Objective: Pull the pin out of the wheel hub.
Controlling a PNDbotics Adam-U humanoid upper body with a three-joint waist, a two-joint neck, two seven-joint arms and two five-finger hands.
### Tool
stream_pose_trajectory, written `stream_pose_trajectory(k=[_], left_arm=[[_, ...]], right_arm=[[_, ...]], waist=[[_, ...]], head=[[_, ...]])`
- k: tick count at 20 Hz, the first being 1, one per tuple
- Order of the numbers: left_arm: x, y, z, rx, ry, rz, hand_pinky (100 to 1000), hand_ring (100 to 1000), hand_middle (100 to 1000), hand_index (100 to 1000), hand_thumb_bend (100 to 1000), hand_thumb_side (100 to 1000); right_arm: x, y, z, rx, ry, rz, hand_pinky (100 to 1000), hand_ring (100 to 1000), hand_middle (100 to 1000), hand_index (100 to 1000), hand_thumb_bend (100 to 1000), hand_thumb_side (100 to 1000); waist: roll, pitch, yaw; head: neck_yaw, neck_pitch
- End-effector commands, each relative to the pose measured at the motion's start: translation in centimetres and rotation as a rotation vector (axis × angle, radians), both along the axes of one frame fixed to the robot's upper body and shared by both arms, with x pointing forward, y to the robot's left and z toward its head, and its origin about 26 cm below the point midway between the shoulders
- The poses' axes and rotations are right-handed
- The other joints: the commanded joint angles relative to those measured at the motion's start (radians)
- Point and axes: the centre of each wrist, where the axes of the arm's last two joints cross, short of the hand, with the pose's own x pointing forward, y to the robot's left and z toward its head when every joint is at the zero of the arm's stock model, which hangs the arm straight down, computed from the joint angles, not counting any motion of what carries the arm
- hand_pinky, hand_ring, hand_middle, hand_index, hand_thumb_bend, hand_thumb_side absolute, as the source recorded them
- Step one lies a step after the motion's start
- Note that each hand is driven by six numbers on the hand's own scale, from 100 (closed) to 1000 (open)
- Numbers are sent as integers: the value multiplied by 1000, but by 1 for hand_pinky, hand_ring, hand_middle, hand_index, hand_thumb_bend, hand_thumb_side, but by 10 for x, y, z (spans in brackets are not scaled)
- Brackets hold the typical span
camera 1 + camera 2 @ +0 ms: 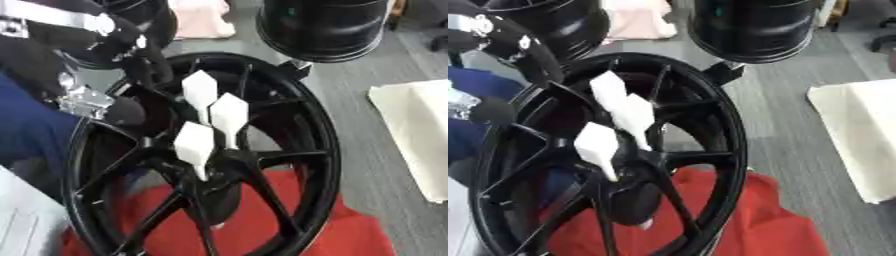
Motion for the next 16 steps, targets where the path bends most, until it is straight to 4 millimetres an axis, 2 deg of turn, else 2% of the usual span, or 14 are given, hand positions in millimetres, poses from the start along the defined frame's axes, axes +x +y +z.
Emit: stream_pose_trajectory(k=[1, 10, 16], left_arm=[[-3, -3, 8, 7, 2, 1, 821, 782, 783, 848, 461, 541], [-3, -17, -1, 38, 49, -39, 826, 786, 781, 838, 544, 525], [-5, -22, -3, 45, 51, -62, 816, 763, 771, 827, 548, 520]], right_arm=[[-3, -1, 9, -10, -28, -4, 759, 749, 676, 699, 100, 549], [-1, 0, 8, -2, -23, 5, 760, 750, 678, 700, 100, 567], [-1, 0, 7, 6, -20, 7, 760, 750, 677, 700, 100, 575]], waist=[[-4, -24, -2], [-5, -17, -8], [-5, -17, -10]], head=[[3, -8], [9, 0], [11, 1]])
